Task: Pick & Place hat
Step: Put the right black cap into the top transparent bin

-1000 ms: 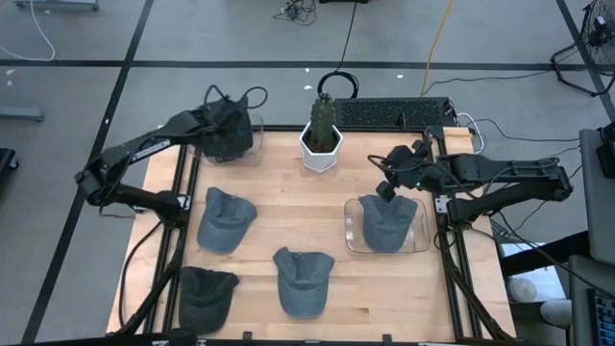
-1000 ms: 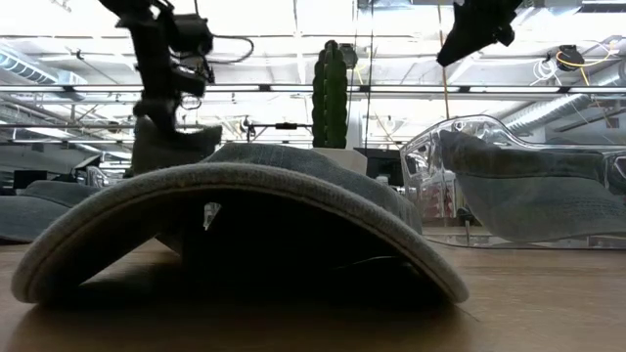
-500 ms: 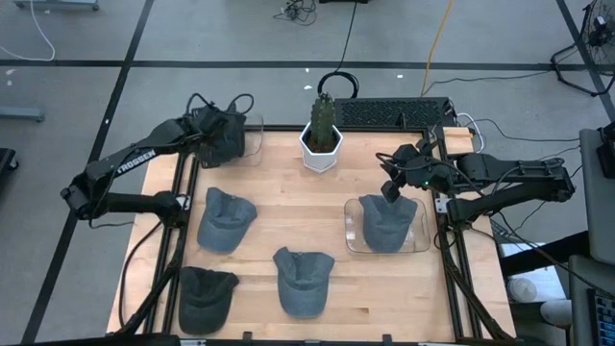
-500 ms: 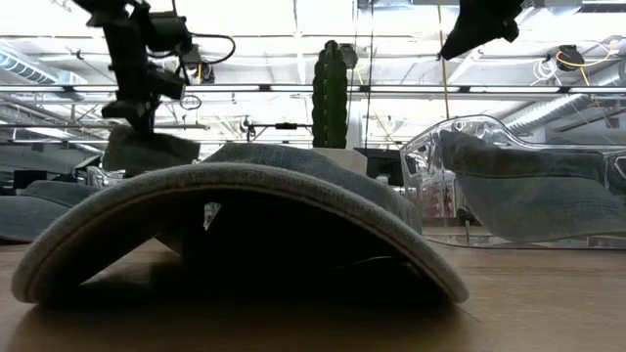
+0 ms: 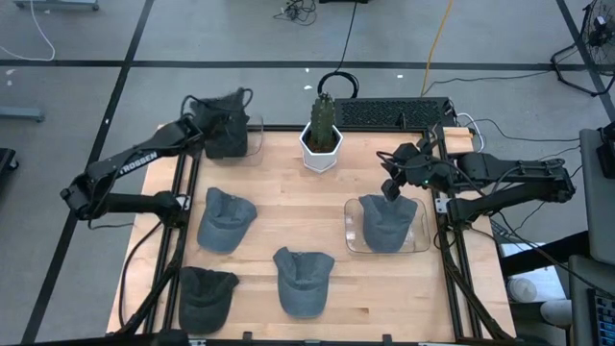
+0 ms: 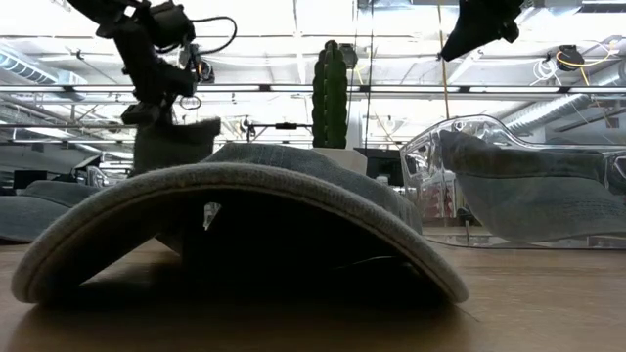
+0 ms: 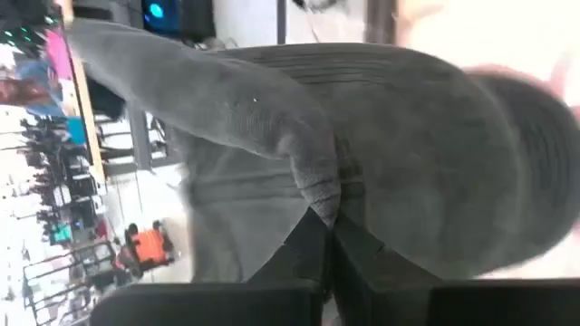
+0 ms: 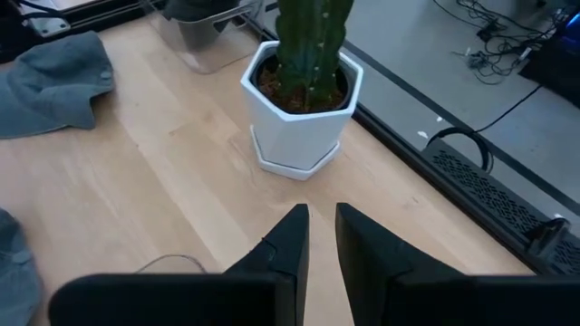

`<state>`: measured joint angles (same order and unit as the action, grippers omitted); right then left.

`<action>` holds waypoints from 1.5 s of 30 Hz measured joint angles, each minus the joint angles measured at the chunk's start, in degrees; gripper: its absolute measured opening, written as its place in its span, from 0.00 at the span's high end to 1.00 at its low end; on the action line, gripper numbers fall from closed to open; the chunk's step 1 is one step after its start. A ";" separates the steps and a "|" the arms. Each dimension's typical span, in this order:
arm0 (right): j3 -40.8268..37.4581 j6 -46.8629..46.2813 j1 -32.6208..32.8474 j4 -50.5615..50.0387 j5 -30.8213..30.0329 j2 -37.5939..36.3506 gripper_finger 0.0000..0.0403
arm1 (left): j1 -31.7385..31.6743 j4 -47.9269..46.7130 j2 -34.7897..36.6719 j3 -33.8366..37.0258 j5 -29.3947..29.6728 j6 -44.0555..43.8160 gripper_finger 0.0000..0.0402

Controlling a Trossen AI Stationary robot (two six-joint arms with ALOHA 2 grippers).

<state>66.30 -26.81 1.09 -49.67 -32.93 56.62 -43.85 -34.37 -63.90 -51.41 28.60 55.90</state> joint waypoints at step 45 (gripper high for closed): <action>0.00 3.55 -6.15 -0.46 4.71 0.00 0.89 | 2.31 3.19 1.88 15.71 6.30 -3.82 0.99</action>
<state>66.30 -23.27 -5.06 -50.13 -28.21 56.62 -41.54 -31.19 -62.02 -35.70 34.90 52.08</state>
